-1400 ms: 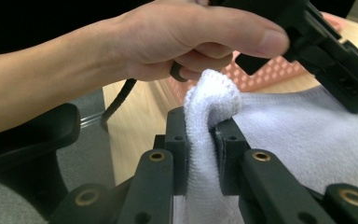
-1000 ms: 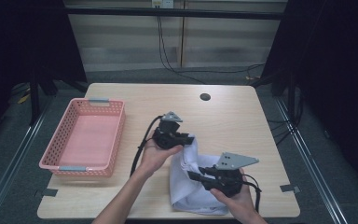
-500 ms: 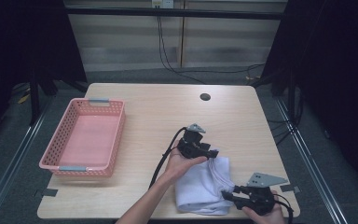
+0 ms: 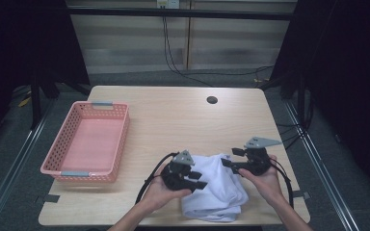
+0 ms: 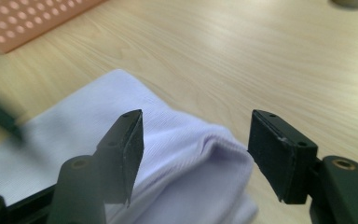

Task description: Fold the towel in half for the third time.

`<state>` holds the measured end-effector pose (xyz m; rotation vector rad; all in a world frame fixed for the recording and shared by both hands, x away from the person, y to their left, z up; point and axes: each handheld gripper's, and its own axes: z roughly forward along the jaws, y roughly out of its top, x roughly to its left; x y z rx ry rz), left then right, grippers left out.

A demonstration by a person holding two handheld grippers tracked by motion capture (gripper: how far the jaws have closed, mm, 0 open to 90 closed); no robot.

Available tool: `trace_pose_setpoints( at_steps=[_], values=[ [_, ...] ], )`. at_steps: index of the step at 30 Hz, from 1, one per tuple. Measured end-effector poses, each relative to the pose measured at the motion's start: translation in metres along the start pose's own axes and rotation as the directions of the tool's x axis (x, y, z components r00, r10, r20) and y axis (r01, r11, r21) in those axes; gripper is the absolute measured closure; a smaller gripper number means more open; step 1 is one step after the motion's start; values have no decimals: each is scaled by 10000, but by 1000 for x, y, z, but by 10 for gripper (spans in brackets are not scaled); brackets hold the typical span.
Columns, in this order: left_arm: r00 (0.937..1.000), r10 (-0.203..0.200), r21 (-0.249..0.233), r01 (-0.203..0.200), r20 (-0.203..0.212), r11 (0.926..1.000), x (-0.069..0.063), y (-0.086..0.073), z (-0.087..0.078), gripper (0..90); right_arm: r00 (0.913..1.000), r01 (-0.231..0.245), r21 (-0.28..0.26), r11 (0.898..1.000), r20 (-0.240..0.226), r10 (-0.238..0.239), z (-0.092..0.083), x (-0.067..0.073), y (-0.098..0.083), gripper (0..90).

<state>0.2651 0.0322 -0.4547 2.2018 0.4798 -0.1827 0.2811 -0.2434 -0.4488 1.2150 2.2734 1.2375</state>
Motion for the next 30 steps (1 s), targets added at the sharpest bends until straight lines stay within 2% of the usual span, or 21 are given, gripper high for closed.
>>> trace_pose_setpoints(
  at_steps=[1, 3, 4, 5, 6, 8, 9, 11, 12, 13, 15, 16, 17, 18, 20, 21, 22, 26, 27, 28, 30],
  values=[
    [10000, 62, 162, -62, 0, 9998, -6, -7, -1, 568, 9999, -139, 210, 9997, -66, 140, 10, -5, 2, 361],
    [9994, 128, 452, -142, 313, 9989, -11, -17, -1, 555, 9996, -259, 712, 9971, 142, 250, 28, -13, 2, 365],
    [9995, 142, 479, -155, 271, 9987, -12, -22, 0, 547, 9992, -380, 969, 9946, 124, 369, 37, -18, 0, 382],
    [9996, 205, 671, -217, 192, 9975, -13, -26, 1, 535, 9985, -547, 1083, 9926, 16, 548, 40, -21, -2, 440],
    [9995, 257, 832, -271, 177, 9962, -12, -30, 2, 532, 9971, -730, 1291, 9889, -115, 751, 43, -23, -5, 565],
    [9998, 125, 757, -138, 170, 9970, -10, -34, 0, 534, 9981, -617, 1203, 9908, 69, 613, 39, -23, -8, 739],
    [9998, 170, 846, -175, 70, 9963, -9, -34, -1, 535, 9977, -676, 1163, 9909, 93, 670, 35, -22, -8, 784],
    [9999, 129, 990, -126, -20, 9950, -8, -35, -1, 536, 9981, -615, 943, 9936, 112, 607, 25, -21, -6, 817],
    [10000, -48, 750, 49, -7, 9972, -8, -40, 1, 539, 9986, -526, 952, 9941, 147, 514, 21, -20, -6, 815],
    [9999, 96, 763, -88, -104, 9970, -9, -41, 1, 543, 9989, -423, 975, 9943, 228, 403, 17, -20, -7, 805],
    [9981, 508, 816, -477, -354, 9955, -14, -42, 1, 542, 9992, -238, 1144, 9932, 352, 199, 14, -19, -11, 710],
    [9985, 422, 804, -392, -357, 9960, -15, -42, 0, 531, 9991, -334, 1368, 9900, 307, 295, 15, -21, -16, 655],
    [9992, 360, 690, -347, -170, 9970, -16, -42, -1, 495, 9987, -473, 1488, 9877, 236, 443, 15, -23, -20, 599],
    [9994, 284, 654, -271, -186, 9975, -17, -42, -3, 454, 9982, -556, 1583, 9858, 295, 515, 15, -25, -25, 526],
    [9996, 96, 532, -81, -269, 9985, -19, -44, -9, 427, 9970, -732, 1739, 9820, 369, 678, 13, -27, -30, 437],
    [9992, -70, 447, 87, -398, 9990, -19, -48, -14, 413, 9974, -716, 1682, 9832, 233, 686, 12, -29, -33, 404],
    [9989, -82, 573, 109, -472, 9983, -20, -50, -18, 387, 9962, -869, 1666, 9822, 177, 852, 10, -31, -34, 355],
    [9962, -570, 592, 609, -652, 9964, -15, -68, -29, 342, 9958, -883, 1512, 9846, -99, 909, 8, -32, -37, 291],
    [9956, -734, 561, 767, -583, 9955, -13, -71, -30, 331, 9953, -900, 1473, 9850, -209, 940, 8, -31, -38, 289],
    [9952, -786, 509, 815, -579, 9954, -12, -72, -30, 323, 9934, -944, 1415, 9854, -511, 1025, 10, -31, -38, 278],
    [9946, -903, 513, 929, -520, 9944, -10, -71, -27, 308, 9922, -972, 1649, 9815, -615, 1086, 14, -29, -39, 267]
  ],
)
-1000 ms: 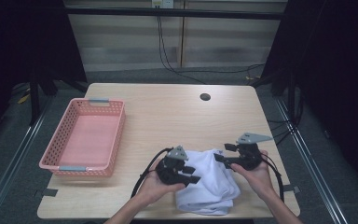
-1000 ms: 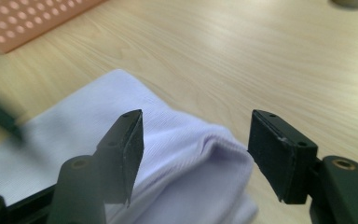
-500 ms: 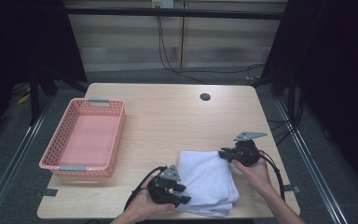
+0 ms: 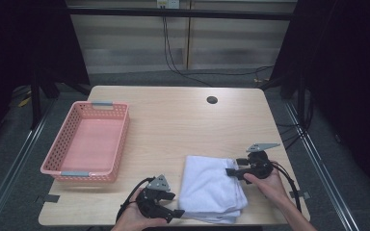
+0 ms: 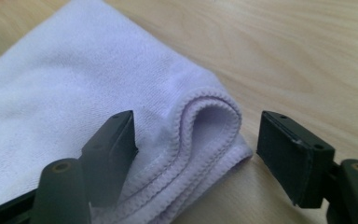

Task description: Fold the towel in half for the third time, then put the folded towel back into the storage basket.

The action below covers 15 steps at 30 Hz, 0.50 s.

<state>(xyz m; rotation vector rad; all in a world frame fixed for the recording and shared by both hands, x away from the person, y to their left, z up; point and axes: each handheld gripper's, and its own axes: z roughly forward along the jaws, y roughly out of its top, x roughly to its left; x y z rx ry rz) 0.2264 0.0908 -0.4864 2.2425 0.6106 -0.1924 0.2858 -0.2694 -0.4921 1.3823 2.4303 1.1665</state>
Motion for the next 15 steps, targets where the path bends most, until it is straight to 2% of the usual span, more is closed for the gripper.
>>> trace_pose_setpoints(
  at_steps=[2, 6, 7, 9, 11, 13, 15],
  values=[
    [10000, 8, 79, -7, -56, 10000, -1, 3, 6, 303, 10000, 83, 160, 9998, -46, -83, 5, 0, -1, 249],
    [9987, 491, 406, -486, -127, 9980, -7, 6, 18, 296, 9998, 177, 294, 9994, -81, -175, 8, -1, 0, 236],
    [9991, 406, 303, -402, -141, 9987, -8, 5, 19, 295, 9996, 271, 282, 9992, -84, -269, 8, -1, -1, 236],
    [9984, 535, 280, -531, -168, 9982, -9, 6, 20, 295, 9990, 450, 326, 9985, 5, -451, 9, 2, -1, 241],
    [9960, 874, 414, -866, -199, 9954, -9, 6, 20, 347, 9987, 510, 358, 9981, -33, -509, 9, 3, -1, 282],
    [9964, 807, 360, -798, -246, 9962, -8, 7, 20, 397, 9984, 571, 410, 9975, -56, -569, 9, 4, 0, 311],
    [9960, 847, 346, -838, -271, 9959, -8, 7, 20, 502, 9974, 636, 431, 9970, -369, -620, 9, 5, 0, 435]
  ],
)
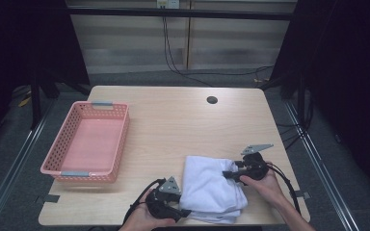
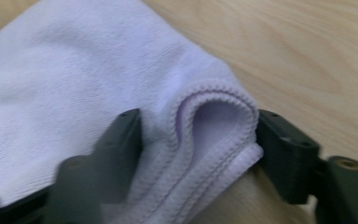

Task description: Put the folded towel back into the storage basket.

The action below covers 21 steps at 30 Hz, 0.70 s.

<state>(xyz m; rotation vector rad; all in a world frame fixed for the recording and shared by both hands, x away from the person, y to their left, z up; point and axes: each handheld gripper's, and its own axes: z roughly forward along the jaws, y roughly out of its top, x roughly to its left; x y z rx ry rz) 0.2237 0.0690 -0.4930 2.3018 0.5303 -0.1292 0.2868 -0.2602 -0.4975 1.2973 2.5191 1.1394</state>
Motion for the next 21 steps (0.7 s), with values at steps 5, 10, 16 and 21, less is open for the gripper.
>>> trace_pose_setpoints(
  at_steps=[5, 10, 16, 21],
  values=[
    [9991, 239, 309, -229, -345, 9993, 1, 3, -1, 673, 9988, 153, 171, 9997, -478, -145, 1, 1, 1, 580],
    [9999, -39, 260, 43, -123, 9997, 3, 3, 0, 727, 9983, 205, 104, 9997, -552, -199, 0, 3, 1, 672],
    [9995, -304, 229, 301, 125, 9993, 7, 3, -2, 734, 9978, -99, -38, 9999, -653, 96, -2, 2, 0, 704],
    [9991, -396, -56, 397, 173, 9992, 6, 4, -4, 737, 9980, -52, 7, 10000, -627, 53, -3, 2, 3, 711]
  ],
)
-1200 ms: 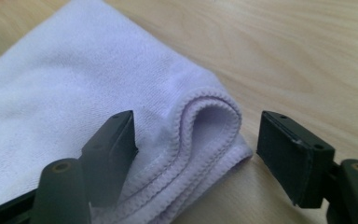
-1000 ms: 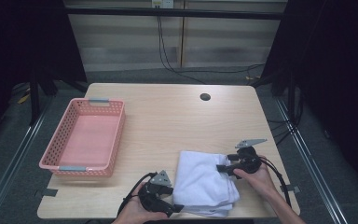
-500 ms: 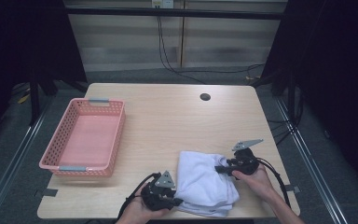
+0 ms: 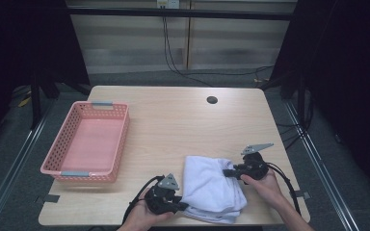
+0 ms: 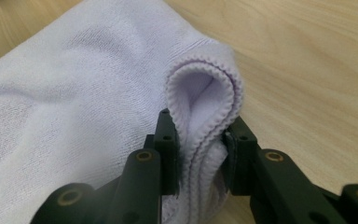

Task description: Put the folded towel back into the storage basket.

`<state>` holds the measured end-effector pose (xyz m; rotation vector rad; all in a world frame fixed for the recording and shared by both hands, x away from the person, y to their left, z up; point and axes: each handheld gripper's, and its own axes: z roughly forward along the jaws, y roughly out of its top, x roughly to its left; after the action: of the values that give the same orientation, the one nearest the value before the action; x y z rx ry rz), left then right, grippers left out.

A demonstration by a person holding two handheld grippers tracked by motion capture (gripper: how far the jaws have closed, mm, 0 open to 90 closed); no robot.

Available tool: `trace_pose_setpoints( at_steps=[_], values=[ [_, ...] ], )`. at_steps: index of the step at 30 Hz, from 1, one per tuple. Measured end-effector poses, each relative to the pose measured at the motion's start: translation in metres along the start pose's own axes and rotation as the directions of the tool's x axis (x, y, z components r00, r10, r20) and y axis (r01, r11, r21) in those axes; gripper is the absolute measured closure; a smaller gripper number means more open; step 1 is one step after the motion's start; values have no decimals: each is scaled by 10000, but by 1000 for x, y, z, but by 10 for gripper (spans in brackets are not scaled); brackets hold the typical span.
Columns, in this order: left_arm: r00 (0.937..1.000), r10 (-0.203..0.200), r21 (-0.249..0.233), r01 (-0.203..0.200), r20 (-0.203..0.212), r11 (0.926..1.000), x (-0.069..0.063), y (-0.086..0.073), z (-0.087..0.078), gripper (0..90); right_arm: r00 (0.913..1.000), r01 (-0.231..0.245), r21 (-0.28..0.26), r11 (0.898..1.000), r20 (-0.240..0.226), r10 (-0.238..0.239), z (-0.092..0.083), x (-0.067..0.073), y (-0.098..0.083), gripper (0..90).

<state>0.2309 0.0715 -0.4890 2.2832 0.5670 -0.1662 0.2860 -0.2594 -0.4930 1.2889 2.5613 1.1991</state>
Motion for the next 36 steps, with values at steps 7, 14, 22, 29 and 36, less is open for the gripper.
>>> trace_pose_setpoints(
  at_steps=[7, 14, 22, 29, 36],
  values=[
    [9996, 16, -275, -8, 292, 9996, 2, 2, -9, 740, 9999, -53, -78, 10000, -156, 52, -2, 0, 7, 722],
    [9999, -141, -271, 141, -9, 9995, 8, 8, -20, 746, 9991, -131, -322, 9994, -412, 118, -6, -2, 18, 728],
    [9995, -310, -641, 302, -109, 9975, 14, 17, -36, 753, 9982, -71, -826, 9966, -595, 22, -15, -2, 36, 731],
    [9991, -400, -1089, 379, -167, 9933, 25, 30, -59, 753, 9960, -178, -1128, 9935, -891, 77, -16, -5, 62, 732],
    [9985, -398, -1251, 347, -378, 9915, 31, 36, -74, 753, 9951, -55, -1242, 9922, -985, -68, -17, -3, 87, 732]
  ],
)
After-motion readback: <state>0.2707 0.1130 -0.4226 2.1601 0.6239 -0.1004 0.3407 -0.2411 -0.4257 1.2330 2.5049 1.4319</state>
